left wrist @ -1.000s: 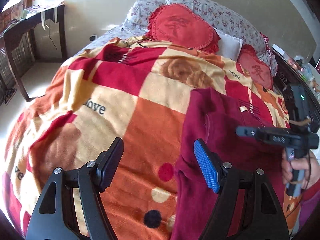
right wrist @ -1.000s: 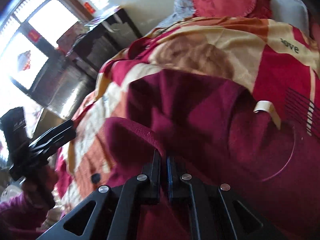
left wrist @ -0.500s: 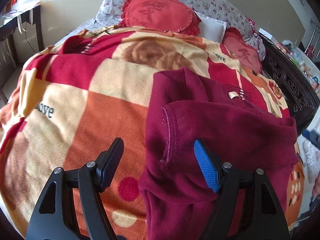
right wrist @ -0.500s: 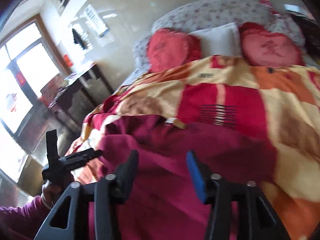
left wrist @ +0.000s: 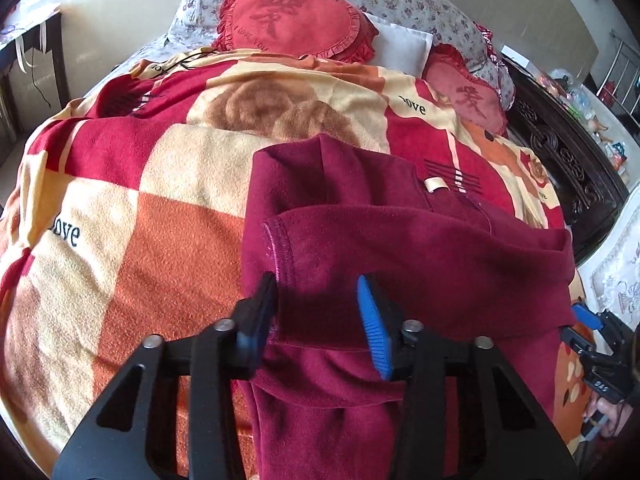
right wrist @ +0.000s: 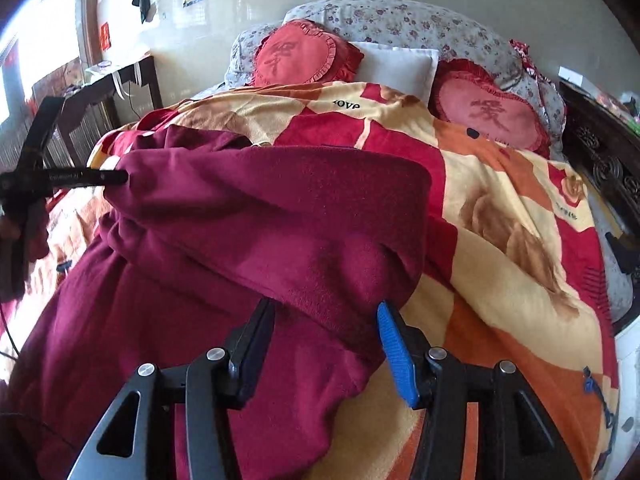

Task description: Fold small clothes

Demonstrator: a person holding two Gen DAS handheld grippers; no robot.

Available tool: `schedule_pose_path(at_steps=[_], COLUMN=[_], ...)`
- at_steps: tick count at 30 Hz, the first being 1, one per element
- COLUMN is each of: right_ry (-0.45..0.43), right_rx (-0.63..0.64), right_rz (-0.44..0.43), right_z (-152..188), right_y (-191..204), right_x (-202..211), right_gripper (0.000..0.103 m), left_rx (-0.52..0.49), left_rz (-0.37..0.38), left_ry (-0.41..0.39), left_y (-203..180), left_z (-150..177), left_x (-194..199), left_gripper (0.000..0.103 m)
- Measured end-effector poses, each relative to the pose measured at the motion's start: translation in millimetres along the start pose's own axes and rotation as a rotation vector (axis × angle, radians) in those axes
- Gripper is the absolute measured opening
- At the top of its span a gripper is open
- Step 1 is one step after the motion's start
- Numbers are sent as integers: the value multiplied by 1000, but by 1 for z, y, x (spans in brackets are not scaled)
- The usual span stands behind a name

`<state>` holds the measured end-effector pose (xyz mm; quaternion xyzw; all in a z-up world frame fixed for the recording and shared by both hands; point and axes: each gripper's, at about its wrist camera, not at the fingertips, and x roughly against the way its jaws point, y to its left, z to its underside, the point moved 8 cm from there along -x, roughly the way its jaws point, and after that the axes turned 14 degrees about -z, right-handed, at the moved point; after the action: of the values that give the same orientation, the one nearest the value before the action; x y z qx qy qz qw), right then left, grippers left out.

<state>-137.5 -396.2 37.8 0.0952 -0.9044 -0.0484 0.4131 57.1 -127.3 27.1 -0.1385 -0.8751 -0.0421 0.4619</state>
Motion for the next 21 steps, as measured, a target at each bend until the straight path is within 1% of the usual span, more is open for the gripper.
schedule_pose_path(at_steps=[1,2,3,4,5,7,9,11,13,15,16,18,21], right_ry=[6,25,42,38,0,-44,-64,-40,20,87,89,64,-51], right_rx=[3,-2,-16,-48,-105,-130,-139,-152,-155,-205,-243,-317,-388], right_rz=[30,74,91,82,32,1,-22,-38,-14,-9,-18,-24,-37], right_z=[2,5,6,6,5,1,4,15,30,49,55,61,51], right_y=[-5,-13,-18,-23,-27,-25,-21,-17,-18,-27,-32,-44,-58], right_x=[-1,-4,-7,-8,-1,13,27,26,13,-2,-1,11,43], right_gripper=[47,35,18,17,16,14,14,14,13,13,13,14,14], left_rx=[6,15,28,35,36,28,22,34,43,42,40,29,30], left_rz=[-4,0,9,14,17,17,16,18,26,21,17,4,7], left_ry=[7,15,26,31,30,22,20,27,40,47,41,19,8], left_y=[1,3,4,5,5,7,8,10,9,9,9,11,11], left_z=[0,0,1,1,2,5,8,11,14,16,16,15,14], left_x=[-1,-2,-2,-1,2,8,11,11,9,9,11,15,15], left_gripper=[36,36,36,36,36,36,36,36,36,36,36,36,36])
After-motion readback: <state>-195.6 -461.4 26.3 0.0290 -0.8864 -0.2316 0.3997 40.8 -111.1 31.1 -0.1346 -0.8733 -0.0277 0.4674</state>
